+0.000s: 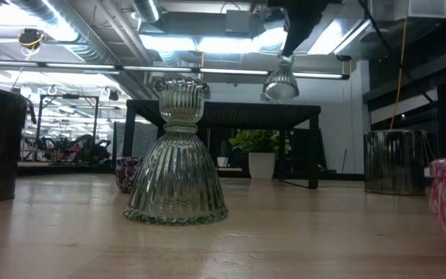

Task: Pick & Place candle stick holders
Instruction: Put the top transparent green glass candle holder aligned with the other transparent glass candle holder on the shelf

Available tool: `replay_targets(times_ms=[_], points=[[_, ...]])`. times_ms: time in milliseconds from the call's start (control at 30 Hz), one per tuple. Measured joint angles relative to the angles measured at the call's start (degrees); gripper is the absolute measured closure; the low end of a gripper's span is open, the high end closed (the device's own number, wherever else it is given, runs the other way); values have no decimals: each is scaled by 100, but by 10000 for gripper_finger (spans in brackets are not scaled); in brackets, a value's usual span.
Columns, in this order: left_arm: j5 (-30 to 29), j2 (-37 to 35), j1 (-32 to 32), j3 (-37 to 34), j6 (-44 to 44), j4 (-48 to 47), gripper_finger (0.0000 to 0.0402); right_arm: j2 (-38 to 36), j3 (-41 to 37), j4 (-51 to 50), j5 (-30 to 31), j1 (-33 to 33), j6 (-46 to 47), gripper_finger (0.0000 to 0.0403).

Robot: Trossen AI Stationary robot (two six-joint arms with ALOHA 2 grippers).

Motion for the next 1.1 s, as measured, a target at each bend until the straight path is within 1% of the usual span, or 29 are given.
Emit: replay_targets(times_ms=[333,533,900,1100], points=[[0,-2,2,0,1,0,393,296,1,-27,-15,-89,-150,377],[-2,-2,2,0,0,-1,395,295,1,46,429,-93,-123,377],[-2,-2,1,0,1,0,395,401,1,71,442,-93,-117,377],[0,-2,1,0,0,-1,393,573,10,68,607,-91,-145,377]])
